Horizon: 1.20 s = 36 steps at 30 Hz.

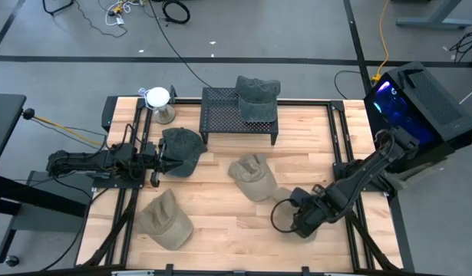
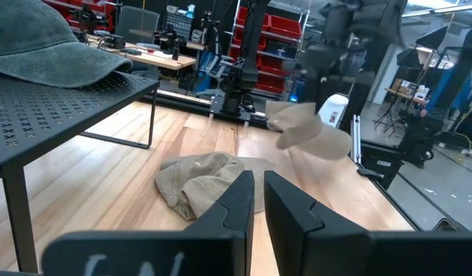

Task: Pick & Place hat
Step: Move the bottom right brown cap to the right side of the bottom left brown cap

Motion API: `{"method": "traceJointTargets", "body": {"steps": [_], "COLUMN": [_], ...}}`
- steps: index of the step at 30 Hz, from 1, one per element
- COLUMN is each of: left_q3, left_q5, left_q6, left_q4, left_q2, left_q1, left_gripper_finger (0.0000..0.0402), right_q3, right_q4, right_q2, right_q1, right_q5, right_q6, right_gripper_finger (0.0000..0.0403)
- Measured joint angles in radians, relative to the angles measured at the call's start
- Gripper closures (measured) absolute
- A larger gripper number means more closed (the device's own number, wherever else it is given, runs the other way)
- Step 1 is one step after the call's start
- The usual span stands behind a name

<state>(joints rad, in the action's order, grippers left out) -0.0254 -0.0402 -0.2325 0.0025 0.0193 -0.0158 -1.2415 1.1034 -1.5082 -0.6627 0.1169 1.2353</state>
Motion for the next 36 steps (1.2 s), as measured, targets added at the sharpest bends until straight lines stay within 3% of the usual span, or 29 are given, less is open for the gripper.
{"method": "traceJointTargets", "body": {"steps": [5, 13, 28, 36], "left_q3": [0.0, 0.0, 0.0, 0.0], "left_q5": [0.0, 0.0, 0.0, 0.0], "left_q6": [0.0, 0.0, 0.0, 0.0], "left_q4": [0.0, 0.0, 0.0, 0.0], "left_q2": [0.0, 0.0, 0.0, 0.0], "left_q1": [0.0, 0.0, 0.0, 0.0], "left_gripper_finger": [0.0362, 0.0362, 0.0362, 0.0362], "right_q3": [-0.078, -0.163, -0.426, -0.478], "right_q4": [-0.024, -0.088, -0.096, -0.127], "right_q2": [0.0, -0.01, -0.227, -0.335], "right_q1": [0.07, 0.212, 0.401, 0.441], "right_q5": [0.068, 0.048, -0.023, -0.031], "right_q6": [-0.315, -0.756, -1.088, -1.122], "right_gripper_finger": [0.0402, 0.0403, 0.0403, 0.0403]}}
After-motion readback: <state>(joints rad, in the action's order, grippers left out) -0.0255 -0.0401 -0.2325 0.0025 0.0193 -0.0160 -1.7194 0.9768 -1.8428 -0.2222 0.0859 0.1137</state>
